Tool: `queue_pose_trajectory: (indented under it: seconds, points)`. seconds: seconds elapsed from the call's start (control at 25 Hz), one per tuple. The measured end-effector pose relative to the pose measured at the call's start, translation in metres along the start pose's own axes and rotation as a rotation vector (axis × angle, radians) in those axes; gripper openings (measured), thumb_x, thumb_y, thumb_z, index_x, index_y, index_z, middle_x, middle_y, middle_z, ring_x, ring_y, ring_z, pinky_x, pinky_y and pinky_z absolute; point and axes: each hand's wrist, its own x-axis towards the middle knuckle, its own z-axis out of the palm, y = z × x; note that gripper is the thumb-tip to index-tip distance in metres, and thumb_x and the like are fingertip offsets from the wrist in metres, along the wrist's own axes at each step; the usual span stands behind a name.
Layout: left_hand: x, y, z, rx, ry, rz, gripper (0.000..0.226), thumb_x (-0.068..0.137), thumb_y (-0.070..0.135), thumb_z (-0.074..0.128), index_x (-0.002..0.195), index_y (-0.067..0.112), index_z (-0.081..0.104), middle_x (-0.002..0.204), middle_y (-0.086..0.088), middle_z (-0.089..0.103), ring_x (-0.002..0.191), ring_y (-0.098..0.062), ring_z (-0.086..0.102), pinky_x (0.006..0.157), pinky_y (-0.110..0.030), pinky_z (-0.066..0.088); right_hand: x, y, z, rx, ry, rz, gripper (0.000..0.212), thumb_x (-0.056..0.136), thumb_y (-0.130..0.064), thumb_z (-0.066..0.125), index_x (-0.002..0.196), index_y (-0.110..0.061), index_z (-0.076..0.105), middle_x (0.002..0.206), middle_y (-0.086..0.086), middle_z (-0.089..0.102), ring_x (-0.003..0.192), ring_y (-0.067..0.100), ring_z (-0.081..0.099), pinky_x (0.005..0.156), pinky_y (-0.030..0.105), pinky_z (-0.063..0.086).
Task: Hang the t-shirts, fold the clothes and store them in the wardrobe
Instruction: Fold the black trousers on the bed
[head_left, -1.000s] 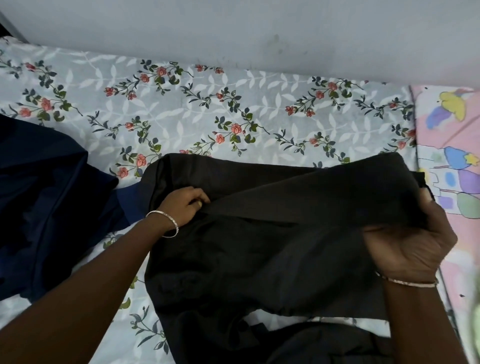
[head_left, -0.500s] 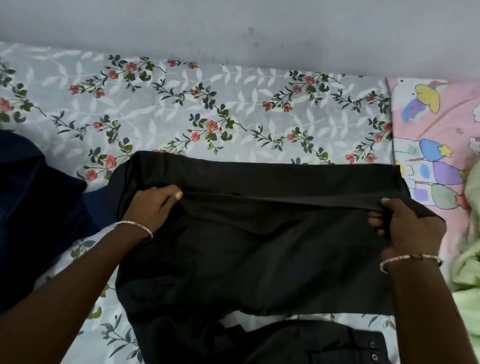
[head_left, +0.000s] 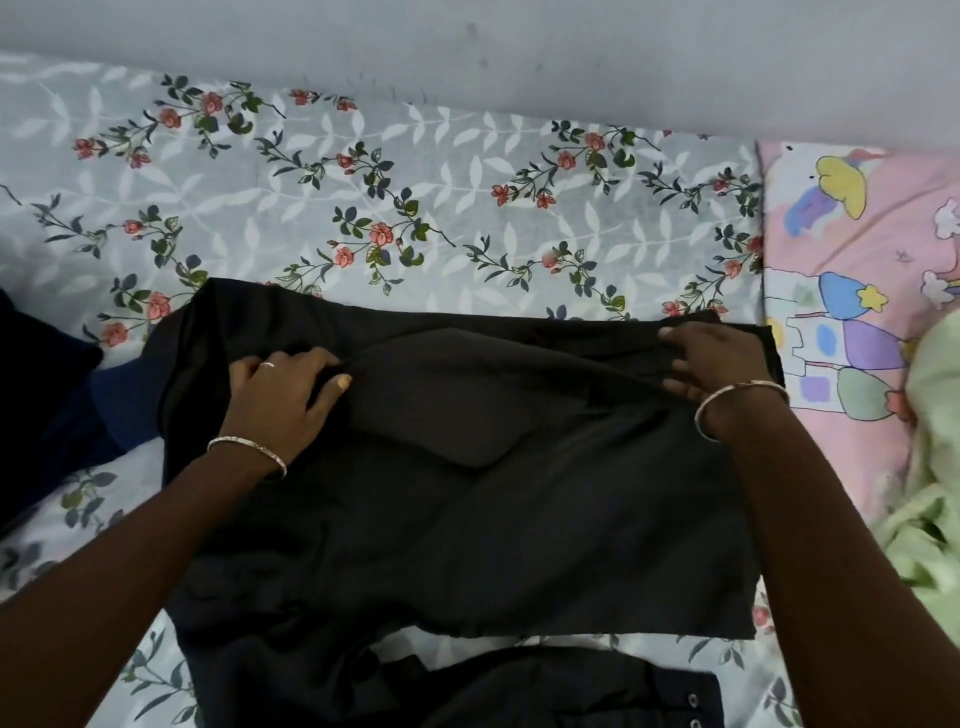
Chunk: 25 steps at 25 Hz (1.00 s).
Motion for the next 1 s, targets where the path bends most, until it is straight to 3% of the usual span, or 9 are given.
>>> queue_pose_trajectory:
  seconds: [0.08,0.16,0.32,0.4,0.48,0.56,0.68,0.84,1.0]
  points:
    - [0.004,0.004,0.006,-0.003,0.041,-0.058,0.022,0.099,0.029,0.041,0.101,0.020,0.061,0.089,-0.001,0.069,0.090,-0.031,0.063,0.089,-0.046,0.029,0.014,0.013,-0.007,-0.378,0.031,-0.111,0.051,0.080,-0.034,0.078,0.125,-0.012,0.065,0.124,0.011,0.064,0.113,0.031,0.060,0.096,0.041,0.051]
    - [0.008,0.011,0.006,-0.047,0.079,-0.143,0.015,0.098,0.013,0.048,0.104,0.018,0.061,0.092,-0.005,0.067,0.093,-0.033,0.061,0.091,-0.047,0.028,0.033,0.024,-0.021,-0.503,0.163,-0.065,0.068,0.076,-0.046,0.074,0.130,-0.007,0.060,0.130,0.021,0.058,0.117,0.040,0.057,0.098,0.045,0.048]
    - [0.008,0.050,-0.003,0.037,0.237,-0.145,0.021,0.093,0.022,0.050,0.111,0.018,0.060,0.108,-0.007,0.059,0.101,-0.032,0.054,0.095,-0.047,0.030,0.060,0.041,-0.037,0.106,0.129,0.255,0.074,0.079,-0.030,0.083,0.138,-0.008,0.045,0.125,0.017,0.053,0.102,0.037,0.059,0.089,0.054,0.055]
    - [0.004,0.085,-0.004,0.022,0.271,-0.079,0.024,0.092,0.027,0.051,0.112,0.018,0.062,0.113,-0.007,0.060,0.106,-0.030,0.054,0.098,-0.046,0.030,0.078,0.052,-0.038,0.302,0.097,0.355,0.087,0.069,-0.023,0.091,0.140,-0.014,0.042,0.130,0.013,0.052,0.096,0.032,0.058,0.066,0.048,0.060]
    - [-0.005,0.122,0.008,-0.035,0.224,0.040,0.030,0.090,0.032,0.055,0.115,0.018,0.063,0.120,-0.006,0.060,0.113,-0.029,0.055,0.104,-0.048,0.031,0.087,0.050,-0.037,0.355,0.048,0.380,0.077,0.067,-0.019,0.091,0.134,-0.016,0.053,0.126,0.010,0.059,0.090,0.027,0.059,0.052,0.037,0.054]
    - [-0.019,0.156,0.029,-0.033,0.090,0.129,0.051,0.087,0.042,0.057,0.131,0.016,0.058,0.138,-0.007,0.054,0.131,-0.028,0.049,0.114,-0.050,0.028,0.094,0.049,-0.037,0.417,0.030,0.421,0.062,0.073,-0.014,0.087,0.129,-0.017,0.061,0.122,0.007,0.066,0.089,0.025,0.064,0.051,0.032,0.054]
    - [-0.029,0.184,0.063,0.093,-0.079,0.079,0.077,0.087,0.046,0.052,0.153,0.012,0.032,0.161,-0.010,0.028,0.149,-0.028,0.026,0.120,-0.053,0.020,0.085,0.042,-0.038,0.634,0.057,0.319,0.071,0.072,-0.008,0.086,0.136,-0.016,0.056,0.127,0.011,0.064,0.101,0.031,0.066,0.060,0.037,0.061]
    - [-0.028,0.178,0.080,0.134,-0.047,0.011,0.059,0.090,0.017,0.033,0.148,0.005,0.042,0.153,-0.015,0.042,0.141,-0.029,0.042,0.115,-0.054,0.031,0.059,0.040,-0.048,0.676,0.061,0.121,0.052,0.087,-0.004,0.072,0.136,-0.012,0.055,0.125,0.007,0.064,0.111,0.028,0.061,0.085,0.042,0.056]
    - [-0.040,0.163,0.076,0.109,0.002,0.180,0.059,0.089,0.013,0.031,0.145,0.010,0.048,0.147,-0.007,0.051,0.137,-0.023,0.048,0.115,-0.055,0.027,0.054,0.054,-0.059,0.747,0.008,0.116,0.024,0.098,-0.004,0.058,0.115,-0.020,0.061,0.106,-0.004,0.066,0.093,0.012,0.064,0.073,0.035,0.053]
